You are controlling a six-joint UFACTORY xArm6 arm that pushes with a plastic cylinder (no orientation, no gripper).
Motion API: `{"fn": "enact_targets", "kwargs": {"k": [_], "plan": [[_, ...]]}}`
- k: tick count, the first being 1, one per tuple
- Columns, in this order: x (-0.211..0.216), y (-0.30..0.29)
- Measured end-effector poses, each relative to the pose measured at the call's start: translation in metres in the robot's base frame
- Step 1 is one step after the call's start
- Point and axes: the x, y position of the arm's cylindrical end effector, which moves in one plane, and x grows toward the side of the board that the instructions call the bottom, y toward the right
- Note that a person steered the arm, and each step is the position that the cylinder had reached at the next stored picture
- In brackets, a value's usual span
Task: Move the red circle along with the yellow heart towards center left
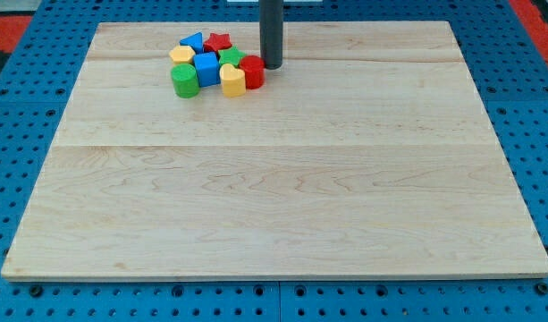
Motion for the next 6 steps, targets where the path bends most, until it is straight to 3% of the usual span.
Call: {"fn": "enact_targets", "kwargs": {"k": [3, 6], "plan": [[0.067, -0.051], [0.069, -0.117]]}}
